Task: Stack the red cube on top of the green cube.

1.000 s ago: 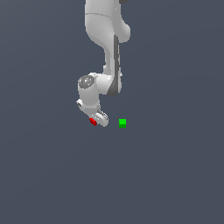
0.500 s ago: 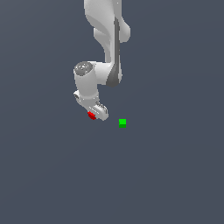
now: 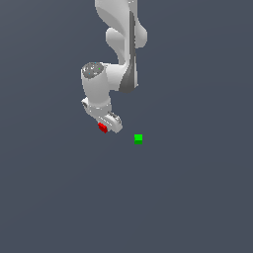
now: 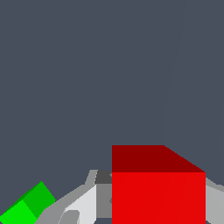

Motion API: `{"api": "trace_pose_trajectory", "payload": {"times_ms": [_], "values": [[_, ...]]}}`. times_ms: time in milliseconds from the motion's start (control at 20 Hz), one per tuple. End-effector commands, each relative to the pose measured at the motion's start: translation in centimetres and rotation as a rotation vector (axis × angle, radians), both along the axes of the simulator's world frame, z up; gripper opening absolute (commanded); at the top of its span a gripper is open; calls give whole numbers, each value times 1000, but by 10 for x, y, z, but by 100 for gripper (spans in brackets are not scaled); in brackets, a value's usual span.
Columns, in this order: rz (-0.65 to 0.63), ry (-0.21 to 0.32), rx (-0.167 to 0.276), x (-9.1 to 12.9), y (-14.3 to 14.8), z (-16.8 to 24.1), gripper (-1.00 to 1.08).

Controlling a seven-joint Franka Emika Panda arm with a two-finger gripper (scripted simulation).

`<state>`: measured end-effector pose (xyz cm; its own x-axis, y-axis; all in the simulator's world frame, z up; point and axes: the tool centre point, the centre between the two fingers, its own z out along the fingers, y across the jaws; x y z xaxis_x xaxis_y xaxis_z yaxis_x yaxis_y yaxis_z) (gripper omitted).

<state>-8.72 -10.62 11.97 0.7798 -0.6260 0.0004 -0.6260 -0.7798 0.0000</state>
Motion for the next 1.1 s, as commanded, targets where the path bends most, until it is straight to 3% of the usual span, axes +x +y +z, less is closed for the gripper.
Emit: {"api": "trace_pose_trajectory", "payload": {"times_ms": [0,450,1050], "values": [[0,0,0,0,0,0,-100],[0,0,0,1,30,-10,-100],[0,0,1,8,137,-47,-100]]}}
